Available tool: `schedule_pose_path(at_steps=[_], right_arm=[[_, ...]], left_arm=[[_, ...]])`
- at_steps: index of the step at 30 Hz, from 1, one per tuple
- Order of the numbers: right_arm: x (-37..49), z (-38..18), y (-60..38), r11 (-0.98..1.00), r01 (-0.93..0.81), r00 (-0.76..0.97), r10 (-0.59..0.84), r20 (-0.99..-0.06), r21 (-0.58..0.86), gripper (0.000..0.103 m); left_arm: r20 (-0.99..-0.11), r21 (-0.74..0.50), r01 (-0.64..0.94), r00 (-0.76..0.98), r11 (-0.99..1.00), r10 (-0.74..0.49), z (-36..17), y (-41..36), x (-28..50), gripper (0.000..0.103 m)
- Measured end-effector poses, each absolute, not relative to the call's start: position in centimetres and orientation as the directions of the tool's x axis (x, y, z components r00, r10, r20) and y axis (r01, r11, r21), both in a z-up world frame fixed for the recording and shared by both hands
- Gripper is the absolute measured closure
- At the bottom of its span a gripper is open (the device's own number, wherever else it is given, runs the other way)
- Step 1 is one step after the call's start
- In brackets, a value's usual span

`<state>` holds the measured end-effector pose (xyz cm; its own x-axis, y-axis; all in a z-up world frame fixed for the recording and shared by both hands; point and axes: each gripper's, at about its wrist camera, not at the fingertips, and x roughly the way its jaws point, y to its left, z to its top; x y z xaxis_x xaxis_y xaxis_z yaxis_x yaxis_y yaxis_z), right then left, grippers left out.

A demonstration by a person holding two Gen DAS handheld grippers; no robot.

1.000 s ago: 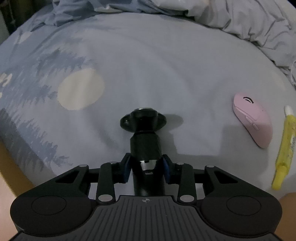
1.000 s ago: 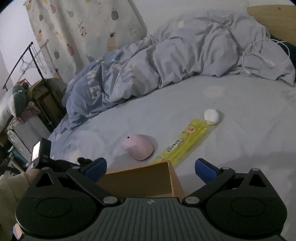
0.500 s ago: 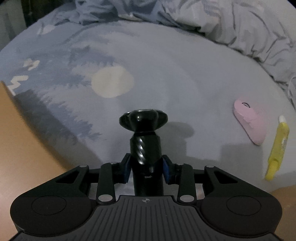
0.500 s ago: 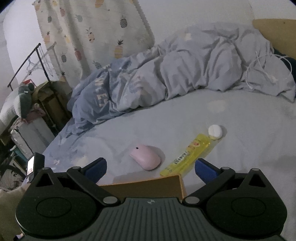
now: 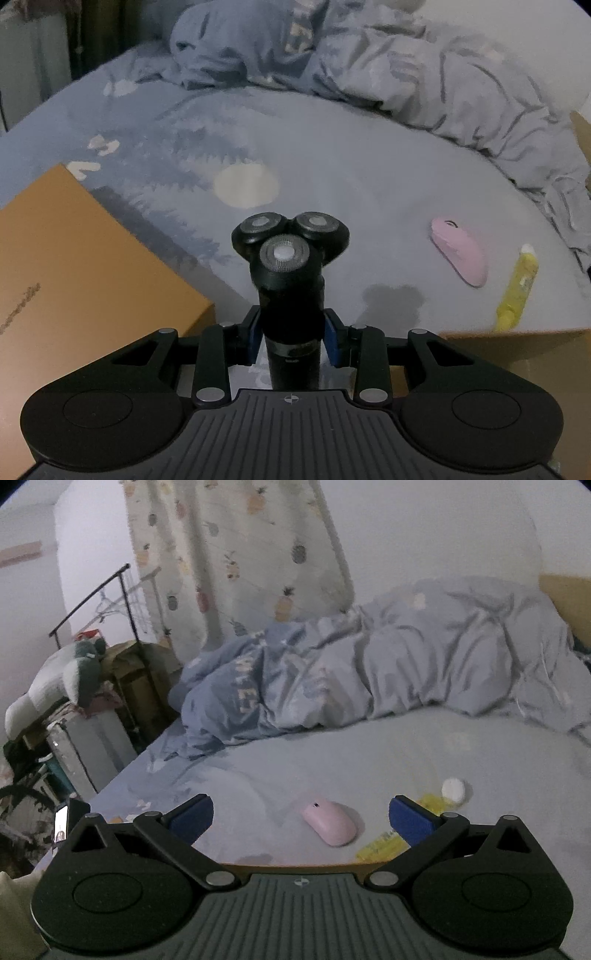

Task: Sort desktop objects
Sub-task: 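Lift the black shaver with the left gripper and carry it toward the box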

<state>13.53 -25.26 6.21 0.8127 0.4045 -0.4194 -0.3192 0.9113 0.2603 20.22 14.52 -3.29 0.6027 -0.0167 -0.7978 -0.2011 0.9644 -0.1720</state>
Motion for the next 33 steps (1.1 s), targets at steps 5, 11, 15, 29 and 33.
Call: schedule_pose_path(at_steps=[5, 11, 15, 29, 33], right_arm=[[12.5, 7.5, -23.8, 0.918, -0.347, 0.817, 0.397, -0.417, 0.194, 0.000], [11.4, 8.8, -22.5, 0.919, -0.370, 0.823, 0.393, -0.410, 0.138, 0.000], [10.6, 9.2, -21.7, 0.916, -0.386, 0.819, 0.394, -0.417, 0.110, 0.000], [7.4, 10.3, -22.0, 0.915, -0.398, 0.823, 0.389, -0.414, 0.069, 0.000], [6.2, 9.6, -23.4, 0.919, -0.381, 0.825, 0.387, -0.412, 0.100, 0.000]], left_arm=[[-0.774, -0.190, -0.201, 0.633, 0.961, -0.020, -2.1, 15.0, 17.7, 0.066], [-0.743, -0.211, -0.202, 0.669, 0.956, -0.022, -0.4, 15.7, 14.9, 0.066], [-0.719, -0.222, -0.198, 0.695, 0.955, -0.023, 0.8, 16.1, 12.9, 0.066], [-0.640, -0.288, -0.139, 0.764, 0.947, -0.083, 4.6, 15.4, 6.5, 0.066], [-0.618, -0.297, -0.111, 0.779, 0.948, -0.103, 5.5, 14.4, 5.1, 0.066]])
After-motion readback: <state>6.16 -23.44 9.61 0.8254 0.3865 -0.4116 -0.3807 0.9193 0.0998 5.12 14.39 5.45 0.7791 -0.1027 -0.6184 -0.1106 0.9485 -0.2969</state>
